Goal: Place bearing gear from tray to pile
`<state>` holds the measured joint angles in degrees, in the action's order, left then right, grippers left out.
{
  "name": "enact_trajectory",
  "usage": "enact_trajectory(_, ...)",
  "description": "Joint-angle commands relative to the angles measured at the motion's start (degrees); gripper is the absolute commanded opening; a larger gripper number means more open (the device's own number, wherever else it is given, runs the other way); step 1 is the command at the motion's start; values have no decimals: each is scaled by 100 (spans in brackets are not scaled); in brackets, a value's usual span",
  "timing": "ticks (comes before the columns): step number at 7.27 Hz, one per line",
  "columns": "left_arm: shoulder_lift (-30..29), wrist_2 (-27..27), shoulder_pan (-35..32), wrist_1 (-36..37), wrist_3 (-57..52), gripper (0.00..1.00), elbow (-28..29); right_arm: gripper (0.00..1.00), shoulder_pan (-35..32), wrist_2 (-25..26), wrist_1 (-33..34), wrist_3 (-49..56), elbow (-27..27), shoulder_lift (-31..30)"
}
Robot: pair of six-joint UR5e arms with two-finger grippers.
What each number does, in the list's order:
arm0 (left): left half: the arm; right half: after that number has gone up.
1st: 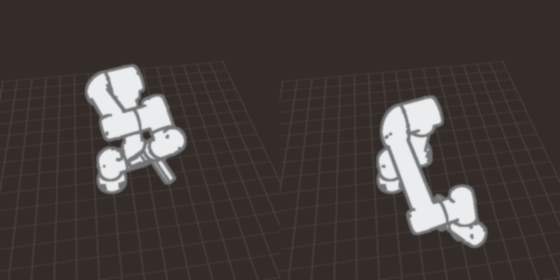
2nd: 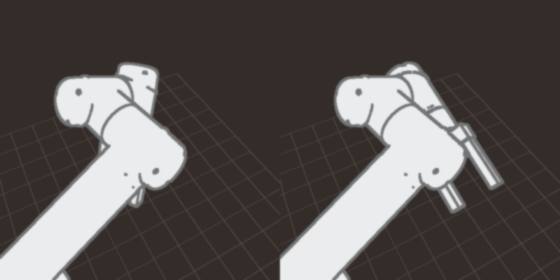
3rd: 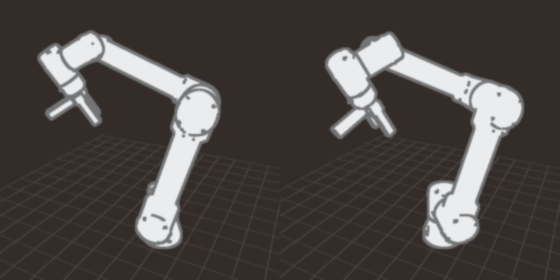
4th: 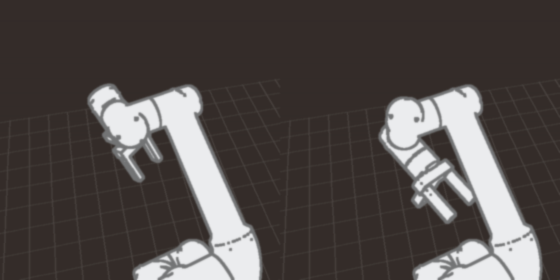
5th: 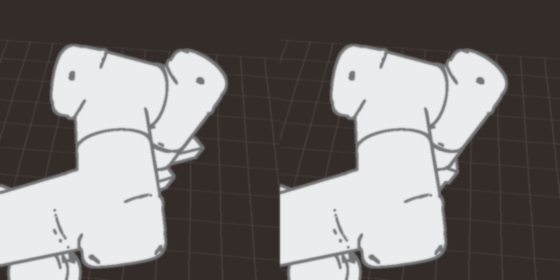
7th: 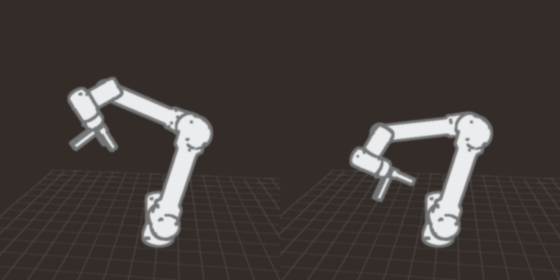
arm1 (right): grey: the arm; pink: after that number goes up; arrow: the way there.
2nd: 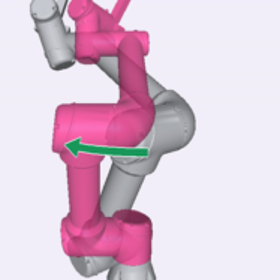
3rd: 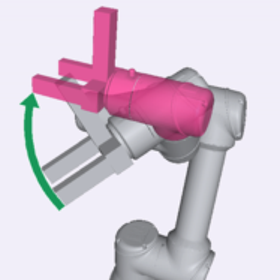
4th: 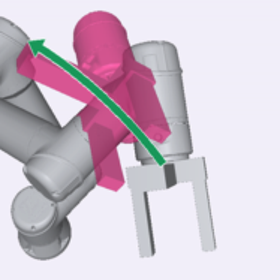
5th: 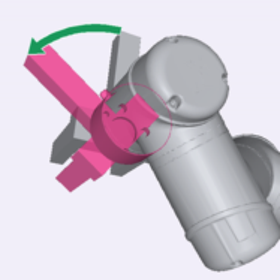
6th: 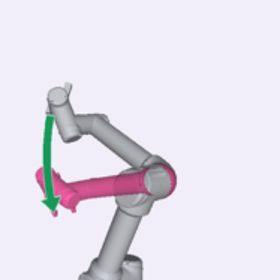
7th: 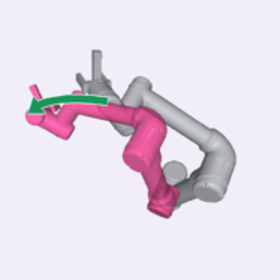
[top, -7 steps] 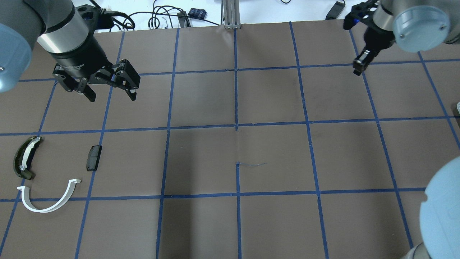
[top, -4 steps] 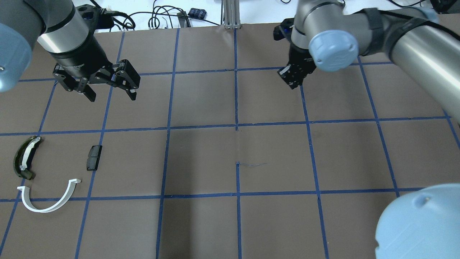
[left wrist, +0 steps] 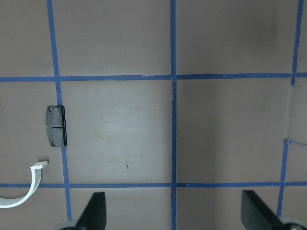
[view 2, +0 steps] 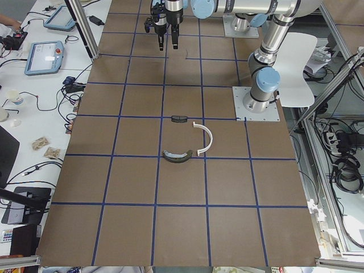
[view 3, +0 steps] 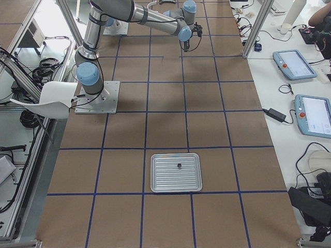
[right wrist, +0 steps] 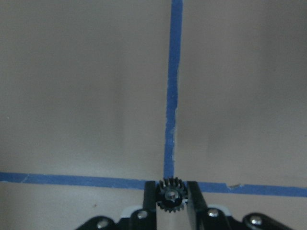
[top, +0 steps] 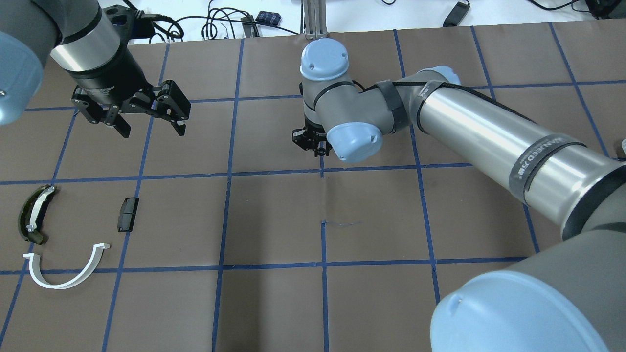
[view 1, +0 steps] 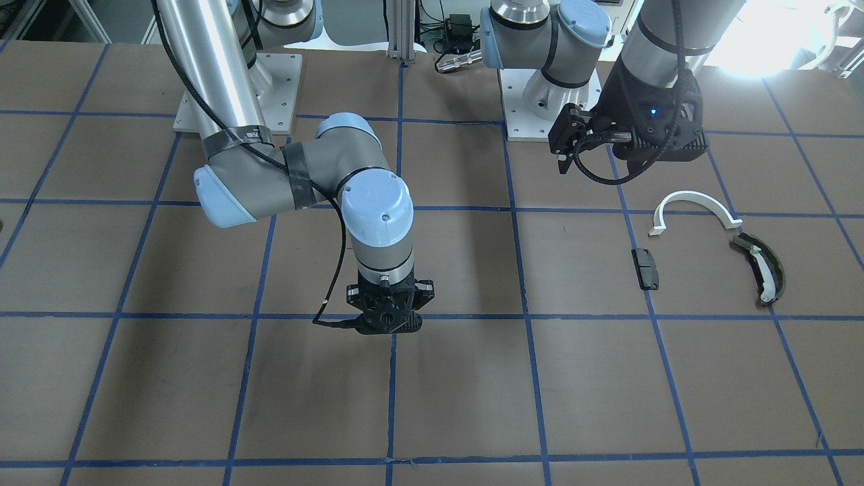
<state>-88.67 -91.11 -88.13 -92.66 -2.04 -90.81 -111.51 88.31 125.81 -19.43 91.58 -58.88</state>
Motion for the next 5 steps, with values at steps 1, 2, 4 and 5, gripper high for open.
enact_trajectory(1, -1, -3, -2, 2, -16, 100, -7, 99, -90, 63, 879, 130, 499, 70)
enact_trajectory(2, -1, -3, 6, 2, -16, 100, -16, 100, -73, 125, 840, 550, 457, 27)
enact_trajectory(4, 8, -3, -2, 11, -16, 100, -51, 100, 277, 477, -15, 1458, 265, -558)
enact_trajectory(5, 8, 6, -11, 11, 11, 100, -51, 100, 670, 399, -674, 1477, 124, -1041)
